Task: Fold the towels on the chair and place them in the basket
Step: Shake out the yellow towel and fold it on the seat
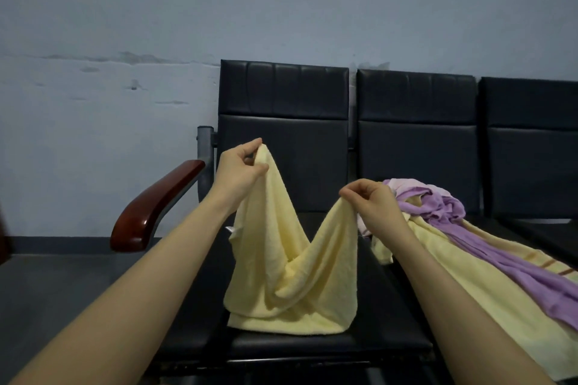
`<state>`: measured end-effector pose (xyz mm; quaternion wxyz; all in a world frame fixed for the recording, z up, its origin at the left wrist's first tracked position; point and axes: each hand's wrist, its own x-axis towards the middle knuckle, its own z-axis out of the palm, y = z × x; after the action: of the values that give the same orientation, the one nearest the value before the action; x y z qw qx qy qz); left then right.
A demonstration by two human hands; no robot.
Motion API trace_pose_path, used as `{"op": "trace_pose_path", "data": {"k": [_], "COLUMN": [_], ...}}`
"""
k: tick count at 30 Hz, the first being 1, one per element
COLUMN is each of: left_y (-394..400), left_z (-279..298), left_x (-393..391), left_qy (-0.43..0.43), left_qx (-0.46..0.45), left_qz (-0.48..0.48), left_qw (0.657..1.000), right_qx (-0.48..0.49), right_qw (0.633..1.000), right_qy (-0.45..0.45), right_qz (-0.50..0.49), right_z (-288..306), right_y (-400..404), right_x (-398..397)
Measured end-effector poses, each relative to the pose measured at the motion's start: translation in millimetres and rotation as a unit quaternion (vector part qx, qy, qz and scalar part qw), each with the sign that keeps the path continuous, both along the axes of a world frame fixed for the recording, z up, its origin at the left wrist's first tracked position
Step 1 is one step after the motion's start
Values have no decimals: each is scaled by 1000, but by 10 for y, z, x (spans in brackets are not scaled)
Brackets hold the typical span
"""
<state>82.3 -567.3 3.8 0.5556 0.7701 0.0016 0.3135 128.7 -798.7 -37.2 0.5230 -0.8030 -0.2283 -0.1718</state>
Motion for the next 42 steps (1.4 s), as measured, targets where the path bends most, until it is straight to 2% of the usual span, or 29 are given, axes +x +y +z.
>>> {"op": "trace_pose_path", "data": {"k": [3, 6, 10, 12, 15, 17, 22, 26, 30, 35, 39, 42], "left_y": [54, 135, 230, 246, 260, 275, 326, 376, 420, 460, 405, 347], "left_z": [-181, -453, -686, -697, -581, -453, -5, 332, 610, 722, 506, 243], "left_x": [1, -20, -13, 12, 40, 77, 190, 305, 381, 414, 389, 402], "left_qy": [-2, -6, 30, 56, 60, 46, 14, 10, -25, -82, -62, -28], "left_qx": [69, 146, 95, 14, -124, -151, -68, 7, 28, 45, 32, -42], "left_qz": [54, 89, 91, 97, 67, 43, -24, -27, 3, 73, 78, 42], "left_qw": [996, 985, 991, 994, 988, 987, 997, 1000, 999, 993, 994, 998], "right_qx": [-7, 90, 202, 248, 275, 306, 371, 415, 425, 369, 299, 267], "right_qw": [1000, 991, 958, 942, 939, 934, 923, 909, 905, 929, 954, 962], "right_qy": [21, 94, 185, 209, 199, 181, 102, 38, -4, -20, 18, 48], "right_qz": [2, 37, 79, 89, 55, 40, 24, 8, -5, -20, -21, -26], "right_z": [-99, -262, -439, -455, -390, -277, 240, 671, 929, 911, 587, 309], "right_y": [-32, -49, -22, 13, 79, 121, 185, 203, 175, 68, -26, -71], "right_x": [-1, -15, -33, -38, 10, 62, 166, 202, 266, 270, 269, 223]}}
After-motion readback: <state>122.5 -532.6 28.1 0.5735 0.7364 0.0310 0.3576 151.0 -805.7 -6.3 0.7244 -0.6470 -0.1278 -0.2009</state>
